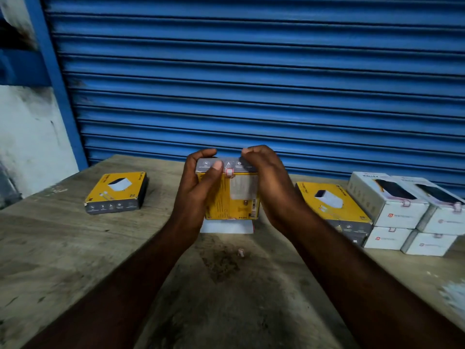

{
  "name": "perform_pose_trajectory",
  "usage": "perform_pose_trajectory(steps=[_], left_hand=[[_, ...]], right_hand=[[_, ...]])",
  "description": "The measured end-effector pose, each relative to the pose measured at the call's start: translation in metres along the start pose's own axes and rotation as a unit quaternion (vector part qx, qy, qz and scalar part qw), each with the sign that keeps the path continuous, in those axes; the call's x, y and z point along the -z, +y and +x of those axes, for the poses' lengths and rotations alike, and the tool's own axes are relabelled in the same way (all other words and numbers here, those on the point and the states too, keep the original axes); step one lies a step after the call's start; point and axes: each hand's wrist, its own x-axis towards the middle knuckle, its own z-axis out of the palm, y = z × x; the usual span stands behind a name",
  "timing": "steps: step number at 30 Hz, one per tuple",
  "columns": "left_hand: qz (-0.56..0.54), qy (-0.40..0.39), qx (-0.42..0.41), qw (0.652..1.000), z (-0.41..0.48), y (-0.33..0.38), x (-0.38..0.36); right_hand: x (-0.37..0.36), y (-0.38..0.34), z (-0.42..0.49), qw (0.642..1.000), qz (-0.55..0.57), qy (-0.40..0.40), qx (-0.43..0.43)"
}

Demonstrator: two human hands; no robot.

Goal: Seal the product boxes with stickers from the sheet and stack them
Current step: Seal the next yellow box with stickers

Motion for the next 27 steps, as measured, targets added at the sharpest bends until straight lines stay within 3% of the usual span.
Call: perform_pose_trajectory(steps=[7,15,17,21,24,27], left_hand=[[-0.020,0.039,0.008,0.999,0.005,0.003,-0.004],[-0.049,0.051,0.030,0.997,0.008,0.001,0.003],[-0.039,0.037,0.027,0.998,0.006,0.001,0.002],[0.046,0.004,0.013,0.999,-0.001,0.001,-0.001],[0.139,-0.019,-0.029,0.990,-0.007,0.004,-0.006],[0.234,0.012,-0.103,0.967,-0.009,0.007,-0.006]], right_hand=[[-0.005,0.008,-0.009,0.997,0.007,-0.017,0.081],[-0.004,0.010,-0.009,0.990,-0.097,-0.027,0.096],[-0.004,0.010,-0.008,0.995,-0.077,-0.008,0.058],[-0.001,0.008,-0.004,0.999,-0.004,0.036,-0.022],[0.002,0.008,-0.001,0.998,-0.001,0.056,-0.010],[0.001,0.009,0.001,0.999,0.012,0.047,-0.005]])
